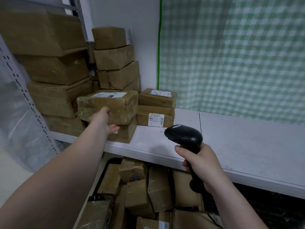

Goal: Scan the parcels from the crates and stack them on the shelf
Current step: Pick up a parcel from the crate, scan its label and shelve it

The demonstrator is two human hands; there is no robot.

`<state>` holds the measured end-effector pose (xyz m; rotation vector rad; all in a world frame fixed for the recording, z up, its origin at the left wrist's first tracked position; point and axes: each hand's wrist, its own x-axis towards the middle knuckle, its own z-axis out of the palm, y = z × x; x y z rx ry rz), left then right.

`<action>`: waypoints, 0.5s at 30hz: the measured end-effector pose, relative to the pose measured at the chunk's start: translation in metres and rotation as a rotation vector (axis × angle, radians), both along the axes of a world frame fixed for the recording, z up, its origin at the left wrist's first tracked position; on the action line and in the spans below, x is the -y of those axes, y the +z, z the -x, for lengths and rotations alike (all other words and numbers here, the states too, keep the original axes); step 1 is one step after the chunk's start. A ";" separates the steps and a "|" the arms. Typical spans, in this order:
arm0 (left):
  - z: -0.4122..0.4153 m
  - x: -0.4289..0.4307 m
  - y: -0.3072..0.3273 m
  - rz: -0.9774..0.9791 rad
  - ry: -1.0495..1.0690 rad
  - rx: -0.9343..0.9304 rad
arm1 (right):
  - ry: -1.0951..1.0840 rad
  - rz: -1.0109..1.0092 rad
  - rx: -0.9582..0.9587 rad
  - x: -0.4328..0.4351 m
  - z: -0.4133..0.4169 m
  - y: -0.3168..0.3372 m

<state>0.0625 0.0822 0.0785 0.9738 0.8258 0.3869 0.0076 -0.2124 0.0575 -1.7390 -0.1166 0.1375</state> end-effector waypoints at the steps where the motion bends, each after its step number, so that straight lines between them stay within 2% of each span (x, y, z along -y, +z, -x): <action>1: -0.003 -0.001 0.000 0.000 0.003 -0.002 | 0.004 0.003 -0.002 -0.001 -0.001 -0.001; 9: -0.019 0.002 0.000 0.038 -0.031 -0.027 | 0.026 0.022 -0.018 -0.014 -0.009 -0.010; 15: -0.026 0.000 -0.006 0.044 0.078 -0.006 | 0.029 0.051 -0.021 -0.016 -0.012 -0.015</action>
